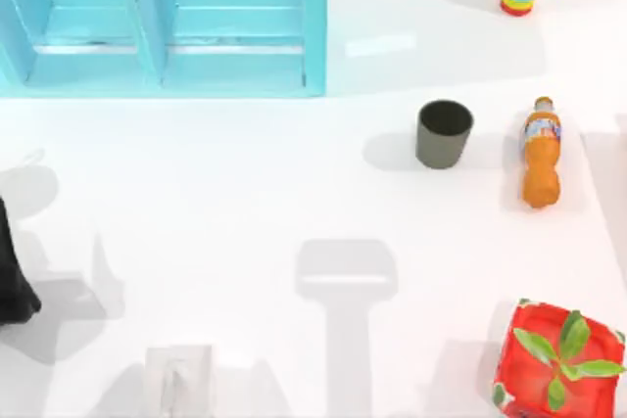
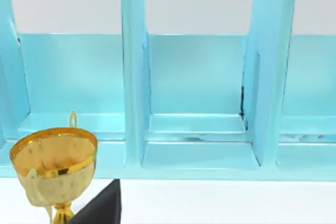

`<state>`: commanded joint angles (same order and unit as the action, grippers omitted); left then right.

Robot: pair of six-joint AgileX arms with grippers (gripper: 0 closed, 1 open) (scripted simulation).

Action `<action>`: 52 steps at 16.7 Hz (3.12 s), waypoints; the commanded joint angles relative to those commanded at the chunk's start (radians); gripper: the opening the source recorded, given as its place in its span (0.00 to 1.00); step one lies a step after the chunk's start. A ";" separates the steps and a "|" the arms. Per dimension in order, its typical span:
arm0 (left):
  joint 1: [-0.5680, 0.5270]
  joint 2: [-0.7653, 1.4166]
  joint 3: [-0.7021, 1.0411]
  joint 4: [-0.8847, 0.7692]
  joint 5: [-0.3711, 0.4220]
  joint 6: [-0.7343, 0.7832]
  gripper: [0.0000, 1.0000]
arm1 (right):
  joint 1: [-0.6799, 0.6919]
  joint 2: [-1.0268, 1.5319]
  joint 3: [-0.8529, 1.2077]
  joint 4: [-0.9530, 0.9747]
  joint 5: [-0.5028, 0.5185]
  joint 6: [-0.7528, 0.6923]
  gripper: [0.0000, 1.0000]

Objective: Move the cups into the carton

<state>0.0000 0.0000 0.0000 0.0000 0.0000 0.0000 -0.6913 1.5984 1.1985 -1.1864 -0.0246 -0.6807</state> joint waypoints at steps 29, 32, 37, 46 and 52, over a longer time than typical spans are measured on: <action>0.000 0.000 0.000 0.000 0.000 0.000 1.00 | 0.876 0.689 1.075 -0.321 0.060 0.886 1.00; 0.000 0.000 0.000 0.000 0.000 0.000 1.00 | 1.004 0.786 1.181 -0.299 0.063 1.014 1.00; 0.000 0.000 0.000 0.000 0.000 0.000 1.00 | 1.037 0.812 1.213 -0.291 0.064 1.048 1.00; 0.000 0.000 0.000 0.000 0.000 0.000 1.00 | 1.033 0.825 0.979 -0.041 0.064 1.043 1.00; 0.000 0.000 0.000 0.000 0.000 0.000 1.00 | 1.032 0.838 0.863 0.085 0.064 1.043 1.00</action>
<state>0.0000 0.0000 0.0000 0.0000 0.0000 0.0000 0.3407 2.4363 2.0612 -1.1019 0.0395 0.3623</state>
